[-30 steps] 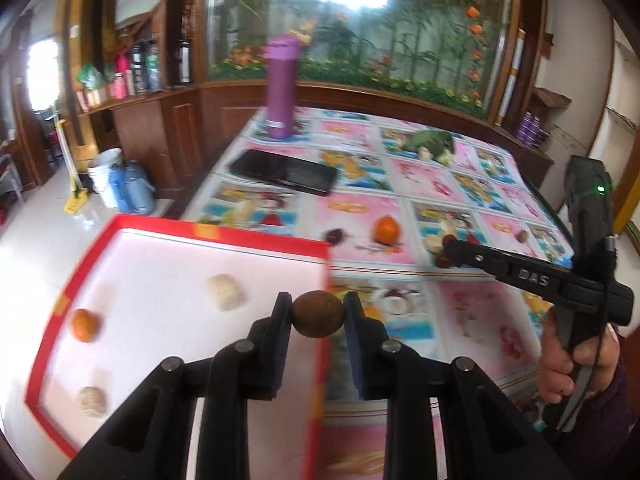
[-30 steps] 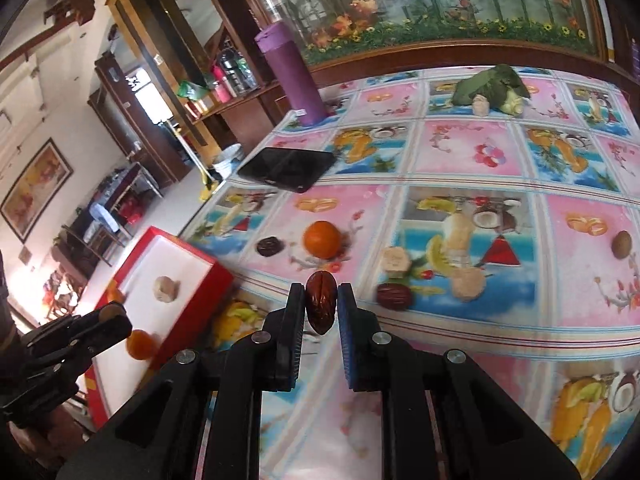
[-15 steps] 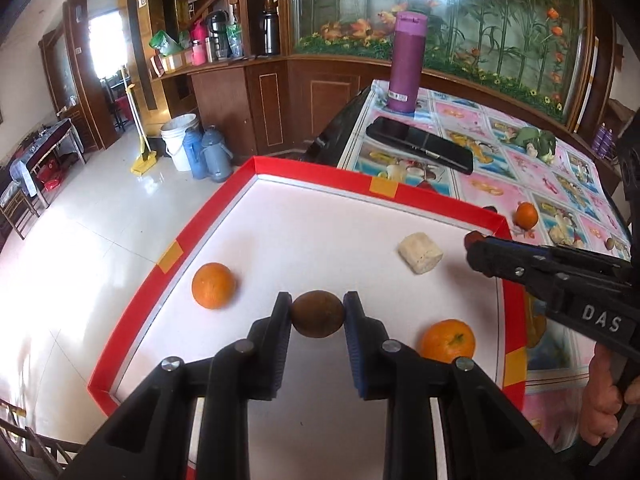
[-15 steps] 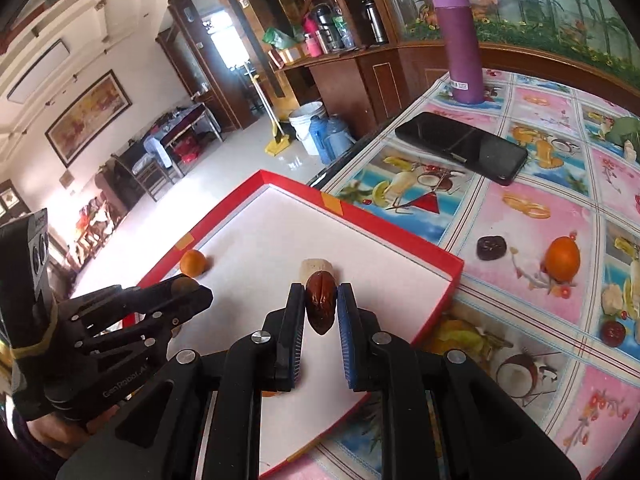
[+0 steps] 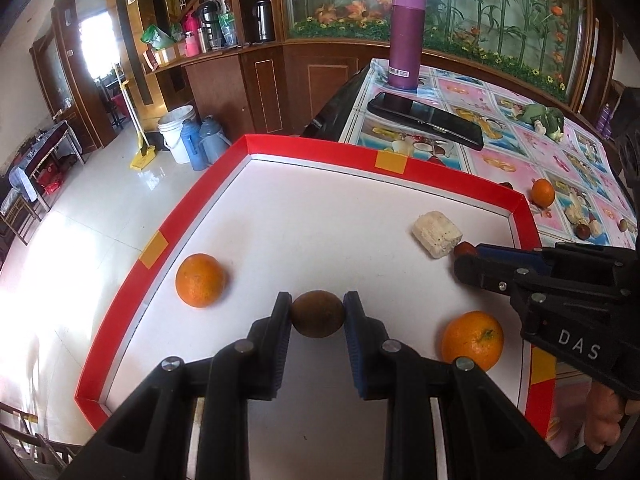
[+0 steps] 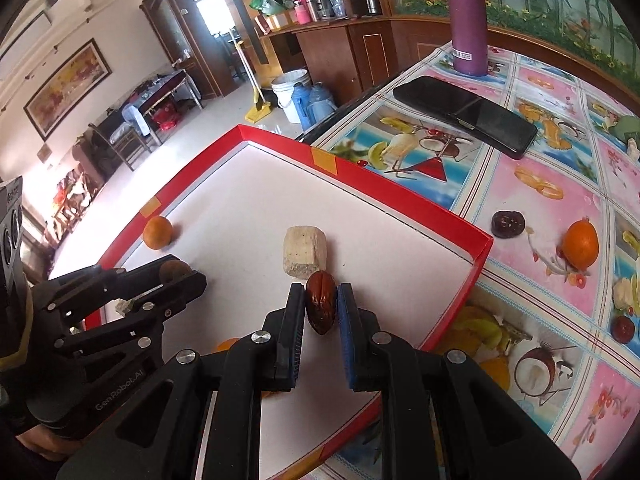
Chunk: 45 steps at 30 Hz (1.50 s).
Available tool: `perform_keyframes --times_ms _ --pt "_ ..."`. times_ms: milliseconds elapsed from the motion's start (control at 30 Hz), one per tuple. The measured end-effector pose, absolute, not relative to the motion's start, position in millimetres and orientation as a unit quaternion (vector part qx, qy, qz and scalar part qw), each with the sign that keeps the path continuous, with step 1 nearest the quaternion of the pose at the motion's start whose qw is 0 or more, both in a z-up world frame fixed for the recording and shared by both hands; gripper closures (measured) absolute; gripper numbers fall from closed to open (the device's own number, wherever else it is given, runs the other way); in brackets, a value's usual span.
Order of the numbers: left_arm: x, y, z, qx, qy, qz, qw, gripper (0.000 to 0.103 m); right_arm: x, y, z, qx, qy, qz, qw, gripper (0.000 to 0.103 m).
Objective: Organize fruits
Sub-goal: 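Carry the kiwi and date onto the white tray and open both tools, then move both open tools back toward the remaining fruit on the tablecloth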
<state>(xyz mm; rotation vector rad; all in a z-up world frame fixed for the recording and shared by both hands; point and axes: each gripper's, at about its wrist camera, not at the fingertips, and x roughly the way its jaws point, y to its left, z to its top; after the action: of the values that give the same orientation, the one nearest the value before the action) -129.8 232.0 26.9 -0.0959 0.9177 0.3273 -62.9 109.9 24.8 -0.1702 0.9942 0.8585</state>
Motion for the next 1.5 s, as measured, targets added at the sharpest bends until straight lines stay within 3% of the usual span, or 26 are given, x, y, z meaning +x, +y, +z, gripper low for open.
perform_keyframes --times_ms 200,433,633,700,800,1067,1500 --pt "-128 228 25 -0.023 0.448 0.173 0.877 0.072 -65 114 24 -0.096 0.457 0.397 0.79 0.087" --pt "-131 229 25 -0.012 0.448 0.192 0.873 0.048 -62 109 27 -0.082 0.462 0.412 0.781 0.086" --pt "-132 229 27 -0.009 0.449 0.202 0.87 0.036 -59 100 31 -0.059 0.466 0.431 0.771 0.084" --pt "-133 229 29 -0.009 0.447 0.207 0.87 0.035 -55 93 34 -0.039 0.468 0.436 0.767 0.078" --pt "-134 232 35 -0.018 0.443 0.213 0.871 0.03 -46 79 40 -0.006 0.467 0.443 0.765 0.076" --pt "-128 216 55 -0.036 0.43 0.192 0.882 0.027 -21 19 56 0.048 0.448 0.405 0.796 0.076" --pt "-88 118 71 0.011 0.431 0.092 0.897 0.025 33 -141 72 0.17 0.422 0.304 0.837 0.076"
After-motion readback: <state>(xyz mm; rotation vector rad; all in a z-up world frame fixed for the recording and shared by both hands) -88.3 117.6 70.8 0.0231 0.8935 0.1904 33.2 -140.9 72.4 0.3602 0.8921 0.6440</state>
